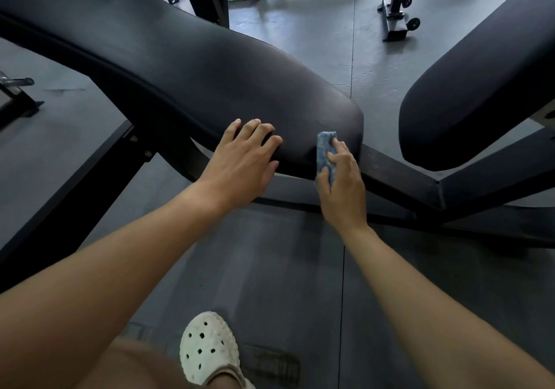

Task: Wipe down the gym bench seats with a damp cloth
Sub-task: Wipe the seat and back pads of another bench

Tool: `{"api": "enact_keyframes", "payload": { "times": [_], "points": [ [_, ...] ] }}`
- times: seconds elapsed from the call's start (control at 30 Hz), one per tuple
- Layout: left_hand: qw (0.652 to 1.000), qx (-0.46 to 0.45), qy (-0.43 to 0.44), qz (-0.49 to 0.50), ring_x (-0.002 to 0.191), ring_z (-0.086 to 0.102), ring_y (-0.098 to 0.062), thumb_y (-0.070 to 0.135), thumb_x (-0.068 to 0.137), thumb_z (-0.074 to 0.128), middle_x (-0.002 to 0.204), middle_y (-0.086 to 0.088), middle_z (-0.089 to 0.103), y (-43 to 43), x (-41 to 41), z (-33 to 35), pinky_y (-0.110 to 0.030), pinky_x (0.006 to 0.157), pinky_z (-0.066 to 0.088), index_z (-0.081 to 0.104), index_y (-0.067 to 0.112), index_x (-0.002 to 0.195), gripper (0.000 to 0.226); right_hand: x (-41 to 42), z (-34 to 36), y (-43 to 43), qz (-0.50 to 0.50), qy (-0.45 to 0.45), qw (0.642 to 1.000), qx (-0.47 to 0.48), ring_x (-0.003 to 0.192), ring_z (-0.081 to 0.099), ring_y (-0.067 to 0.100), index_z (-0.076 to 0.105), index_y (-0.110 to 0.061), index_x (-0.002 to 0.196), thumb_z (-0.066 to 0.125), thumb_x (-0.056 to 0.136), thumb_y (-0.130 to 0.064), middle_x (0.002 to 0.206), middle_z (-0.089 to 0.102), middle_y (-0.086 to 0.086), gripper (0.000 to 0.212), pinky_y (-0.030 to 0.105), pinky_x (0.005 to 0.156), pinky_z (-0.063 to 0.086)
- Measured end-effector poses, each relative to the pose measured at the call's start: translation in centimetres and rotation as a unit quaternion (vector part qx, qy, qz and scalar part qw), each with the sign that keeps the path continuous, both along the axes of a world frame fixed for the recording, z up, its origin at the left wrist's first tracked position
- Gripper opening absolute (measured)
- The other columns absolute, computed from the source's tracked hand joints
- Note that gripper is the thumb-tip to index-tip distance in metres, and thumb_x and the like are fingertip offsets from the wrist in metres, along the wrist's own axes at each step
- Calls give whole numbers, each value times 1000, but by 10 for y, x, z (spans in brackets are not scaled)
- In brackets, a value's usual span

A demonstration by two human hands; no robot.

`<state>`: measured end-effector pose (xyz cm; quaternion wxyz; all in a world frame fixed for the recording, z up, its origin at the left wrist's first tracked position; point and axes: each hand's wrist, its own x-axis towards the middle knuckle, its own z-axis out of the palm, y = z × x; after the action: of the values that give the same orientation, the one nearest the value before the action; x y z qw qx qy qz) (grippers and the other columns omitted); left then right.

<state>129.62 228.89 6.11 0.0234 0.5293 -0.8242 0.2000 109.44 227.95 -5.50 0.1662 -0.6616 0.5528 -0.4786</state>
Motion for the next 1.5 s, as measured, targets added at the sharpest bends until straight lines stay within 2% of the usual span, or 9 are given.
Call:
{"api": "enact_keyframes", "payload": {
  "times": [0.13,0.23,0.47,0.67,0.93,1.07,1.23,1.33,1.5],
  "points": [
    [1000,-9,0,22,146,37,-31,40,99,54,149,-9,49,6,6,5,-55,122,25,54,17,139,46,8,-2,4,-40,-43,998,0,146,39,23,45,-11,119,43,102,-15,158,39,8,18,47,111,46],
    [999,-20,8,40,146,37,-32,39,98,55,149,-11,48,10,13,7,-55,122,25,54,17,139,46,35,13,6,-47,-43,998,-7,150,32,30,46,-8,126,43,102,-11,157,39,14,25,52,117,36],
    [996,-35,28,80,147,34,-33,42,97,53,150,-12,45,14,32,12,-57,122,25,50,17,140,50,70,47,6,91,107,990,-8,157,8,24,25,-13,160,41,104,-35,170,15,8,62,38,129,10],
    [996,-18,31,78,148,34,-33,41,99,53,152,-12,43,12,34,15,-56,123,24,49,16,143,51,10,17,6,91,210,972,-53,157,13,18,22,-17,162,46,107,-20,169,19,4,60,42,127,20],
    [997,13,47,60,153,28,-30,40,102,51,159,-9,40,12,42,19,-51,127,19,46,18,150,53,34,16,14,-2,149,989,-8,156,17,26,23,-5,160,45,99,-1,166,25,11,65,46,126,21],
    [997,10,58,52,152,31,-27,38,101,53,157,-7,43,12,46,22,-49,126,22,48,18,147,50,64,52,2,77,143,987,-8,155,22,29,30,-7,158,45,103,-8,165,29,11,57,44,126,23],
    [997,-2,54,56,145,39,-30,36,99,56,149,-9,49,11,40,21,-51,123,26,53,16,140,45,64,86,-10,173,151,973,25,156,15,25,26,-10,160,41,108,-17,168,21,9,55,32,128,11],
    [997,-8,59,56,143,41,-30,37,98,56,147,-9,51,9,39,21,-51,123,26,54,16,137,44,46,76,-11,169,119,978,15,153,26,18,38,-15,156,42,105,-12,164,33,4,51,37,126,23],
    [996,-5,64,56,145,38,-29,39,100,54,149,-7,49,8,43,21,-49,124,24,54,17,140,45,9,47,-4,59,51,997,26,143,41,16,52,-19,148,44,99,-10,155,47,0,50,47,119,35]
  ]
}}
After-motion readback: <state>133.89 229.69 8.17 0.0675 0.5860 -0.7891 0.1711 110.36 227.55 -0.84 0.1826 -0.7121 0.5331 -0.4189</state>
